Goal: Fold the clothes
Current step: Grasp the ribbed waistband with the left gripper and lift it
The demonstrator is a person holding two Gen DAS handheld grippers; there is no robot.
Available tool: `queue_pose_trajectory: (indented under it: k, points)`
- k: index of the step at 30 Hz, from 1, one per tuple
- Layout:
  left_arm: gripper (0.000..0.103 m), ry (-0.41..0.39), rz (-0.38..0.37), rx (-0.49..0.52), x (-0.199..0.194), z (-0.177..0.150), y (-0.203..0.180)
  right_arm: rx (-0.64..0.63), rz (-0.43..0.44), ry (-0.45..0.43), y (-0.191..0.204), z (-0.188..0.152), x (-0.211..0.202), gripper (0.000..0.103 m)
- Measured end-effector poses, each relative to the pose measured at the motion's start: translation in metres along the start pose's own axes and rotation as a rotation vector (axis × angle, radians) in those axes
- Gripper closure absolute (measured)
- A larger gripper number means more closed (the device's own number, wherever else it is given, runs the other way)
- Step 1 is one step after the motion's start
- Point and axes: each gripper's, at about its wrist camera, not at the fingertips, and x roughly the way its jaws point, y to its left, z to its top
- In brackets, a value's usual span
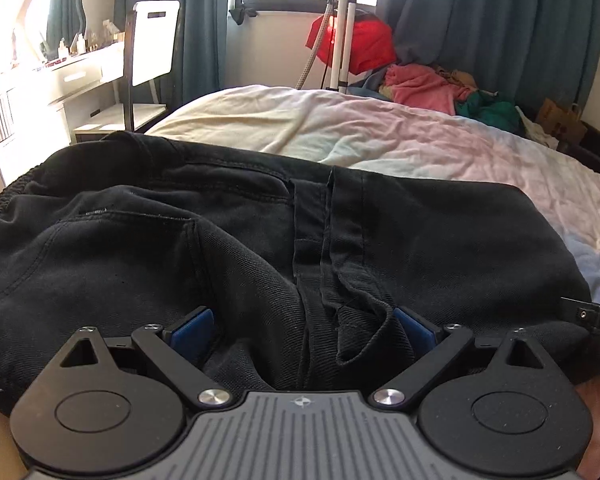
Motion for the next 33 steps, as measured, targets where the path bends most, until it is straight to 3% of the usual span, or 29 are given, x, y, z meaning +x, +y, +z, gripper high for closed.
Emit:
queue_pose_trajectory:
  k: [3,7,9,15,19,23,26,30,33]
  points:
    - [0.005,-0.006,-0.009,-0.018,-0.007,-0.002,0.003,-0.008,-0.006,-0.009,0.002,-0.002,0.001,0.035]
    - [0.005,0.001,-0.061,-0.119,-0.028,-0.001,0.022,-0.005,-0.002,-0.014,0.001,-0.003,-0.004,0.035]
    - [0.003,-0.012,-0.072,-0.207,-0.046,-0.002,0.04,0.0,0.004,-0.016,-0.001,-0.003,-0.006,0.035]
    - [0.0,-0.018,0.034,-0.481,-0.095,-0.011,0.112,0.01,0.005,-0.012,0.0,0.001,-0.009,0.035]
    - [0.0,-0.006,-0.001,-0.745,-0.106,-0.022,0.164,0.011,0.009,-0.011,0.0,0.003,-0.011,0.035]
    - [0.0,0.052,0.094,-0.938,-0.094,-0.033,0.198,0.013,0.014,-0.011,0.0,0.006,-0.014,0.036]
    - [0.002,0.131,0.109,-1.06,-0.072,-0.044,0.216,0.024,0.039,-0.035,0.002,0.011,-0.023,0.036]
    - [0.002,0.049,0.044,-1.163,-0.064,-0.044,0.24,-0.013,0.062,-0.065,0.012,0.014,-0.03,0.036]
    - [0.01,0.0,0.02,-1.216,-0.052,-0.041,0.257,-0.029,0.085,-0.048,0.017,0.014,-0.025,0.036]
